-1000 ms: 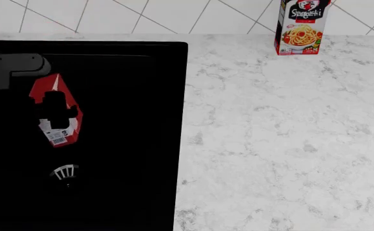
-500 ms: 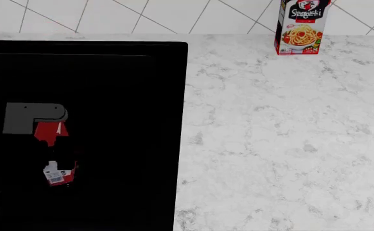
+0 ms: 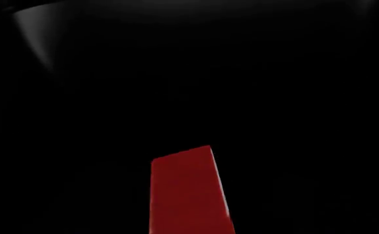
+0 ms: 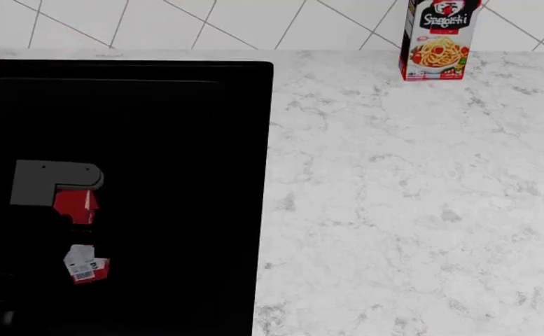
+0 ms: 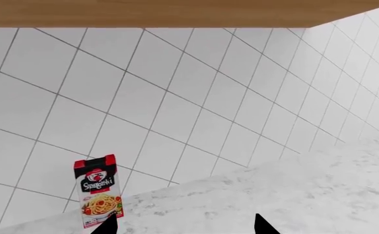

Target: Pick the boxed drink from the counter and place it in the sink

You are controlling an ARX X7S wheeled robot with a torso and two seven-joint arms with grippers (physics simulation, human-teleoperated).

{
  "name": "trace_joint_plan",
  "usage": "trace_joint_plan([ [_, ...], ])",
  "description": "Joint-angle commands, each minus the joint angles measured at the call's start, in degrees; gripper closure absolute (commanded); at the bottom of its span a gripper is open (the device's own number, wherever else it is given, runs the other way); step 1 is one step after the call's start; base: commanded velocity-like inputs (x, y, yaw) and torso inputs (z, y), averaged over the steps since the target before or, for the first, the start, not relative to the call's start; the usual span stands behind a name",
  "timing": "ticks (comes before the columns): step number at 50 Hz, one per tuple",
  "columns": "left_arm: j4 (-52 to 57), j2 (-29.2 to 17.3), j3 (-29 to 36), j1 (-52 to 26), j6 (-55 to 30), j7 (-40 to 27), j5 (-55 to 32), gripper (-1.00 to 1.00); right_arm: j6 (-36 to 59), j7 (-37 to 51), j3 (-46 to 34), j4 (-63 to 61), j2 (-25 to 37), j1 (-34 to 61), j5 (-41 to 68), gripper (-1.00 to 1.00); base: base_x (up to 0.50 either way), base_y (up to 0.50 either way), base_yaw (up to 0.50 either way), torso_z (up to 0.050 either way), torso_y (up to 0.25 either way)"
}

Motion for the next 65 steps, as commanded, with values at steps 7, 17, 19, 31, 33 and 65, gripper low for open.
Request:
trace_joint_plan([
  [7, -1.38, 0.89, -8.75, 1.59, -1.18, 2.95, 8.77, -1.00, 0.09, 0.40, -0.52, 0.07, 0.24, 0.64, 0.43, -1.00, 0.00, 0.00, 0.00, 0.000, 0.000],
  [17, -1.33, 0.82, -11.27, 0.89, -1.30, 3.61, 11.86, -1.00, -0.42, 0.08, -0.71, 0.31, 0.11, 0.38, 0.13, -1.00, 0.00, 0.00, 0.00, 0.000, 0.000],
  [19, -1.31, 0.74, -11.51, 0.18, -1.48, 3.85, 12.26, -1.00, -0.54, -0.08, -0.86, 0.44, 0.13, 0.46, 0.03, -1.00, -0.01, 0.00, 0.00, 0.000, 0.000],
  [31, 8.76, -1.13, -11.62, -1.17, -6.50, 2.65, 13.24, -1.00, -0.47, 0.21, -1.45, 0.55, 0.16, 1.12, 0.34, -1.00, 0.00, 0.00, 0.00, 0.000, 0.000],
  [33, 12.43, -1.82, -11.94, -0.56, -8.56, 2.32, 12.77, -1.00, -0.62, 0.09, -1.36, 0.65, 0.16, 0.96, 0.25, -1.00, 0.00, 0.00, 0.00, 0.000, 0.000],
  [65, 94.33, -12.42, -17.04, 24.57, -38.57, -6.84, 2.25, -1.00, -1.75, -0.56, -2.57, 1.04, -0.23, 0.78, -0.24, -1.00, 0.00, 0.00, 0.00, 0.000, 0.000],
])
